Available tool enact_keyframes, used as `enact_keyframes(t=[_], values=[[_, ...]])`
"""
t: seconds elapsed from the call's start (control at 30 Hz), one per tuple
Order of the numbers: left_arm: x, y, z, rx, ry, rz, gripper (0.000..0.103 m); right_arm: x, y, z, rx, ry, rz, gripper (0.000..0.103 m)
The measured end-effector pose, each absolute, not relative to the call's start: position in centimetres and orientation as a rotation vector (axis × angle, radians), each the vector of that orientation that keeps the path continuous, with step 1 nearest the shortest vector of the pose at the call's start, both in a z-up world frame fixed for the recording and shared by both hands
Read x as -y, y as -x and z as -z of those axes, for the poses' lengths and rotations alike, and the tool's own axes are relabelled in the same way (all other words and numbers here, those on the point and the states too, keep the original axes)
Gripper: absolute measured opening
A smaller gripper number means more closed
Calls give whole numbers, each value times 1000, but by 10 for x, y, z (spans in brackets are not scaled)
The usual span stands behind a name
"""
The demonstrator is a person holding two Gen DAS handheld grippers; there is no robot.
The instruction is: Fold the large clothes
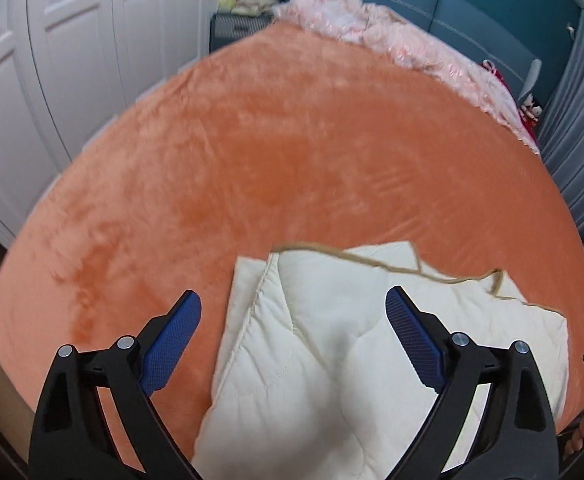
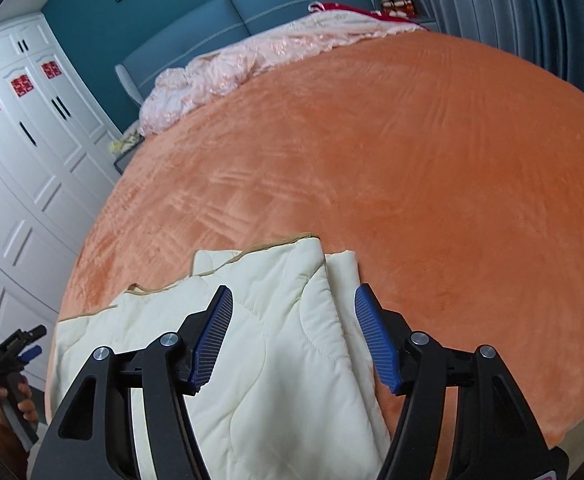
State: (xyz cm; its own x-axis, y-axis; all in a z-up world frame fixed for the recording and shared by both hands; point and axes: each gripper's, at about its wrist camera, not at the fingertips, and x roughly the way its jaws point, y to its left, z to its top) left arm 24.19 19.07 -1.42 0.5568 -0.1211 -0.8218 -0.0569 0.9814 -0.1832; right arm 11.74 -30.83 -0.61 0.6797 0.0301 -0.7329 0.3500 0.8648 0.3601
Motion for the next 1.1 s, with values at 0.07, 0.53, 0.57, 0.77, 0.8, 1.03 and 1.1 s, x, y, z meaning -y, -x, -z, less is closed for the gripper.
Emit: enact_keyframes(t=[0.07, 0.53, 0.57, 0.77, 0.8, 1.03, 1.1], values=[[-188, -250, 34, -1031, 232, 47, 81, 307, -135, 16, -846, -506, 209, 64], [-168, -285, 75, -1050, 199, 11, 13, 311, -176, 63, -919, -491, 274, 7], [-167, -285, 81, -1054, 193, 5, 13, 310, -177, 73, -937, -480, 280, 7], [-162, -280, 108, -1007, 142, -17, 17, 308, -176, 100, -935, -472, 286, 9], [-160, -279, 110, -994, 132, -25, 18, 308, -177, 103, -928, -474, 285, 9], [-157, -278, 117, -949, 121, -44, 19, 306, -175, 111, -881, -474, 278, 9], [-156, -277, 116, -945, 114, -49, 19, 304, -175, 110, -872, -462, 284, 10]])
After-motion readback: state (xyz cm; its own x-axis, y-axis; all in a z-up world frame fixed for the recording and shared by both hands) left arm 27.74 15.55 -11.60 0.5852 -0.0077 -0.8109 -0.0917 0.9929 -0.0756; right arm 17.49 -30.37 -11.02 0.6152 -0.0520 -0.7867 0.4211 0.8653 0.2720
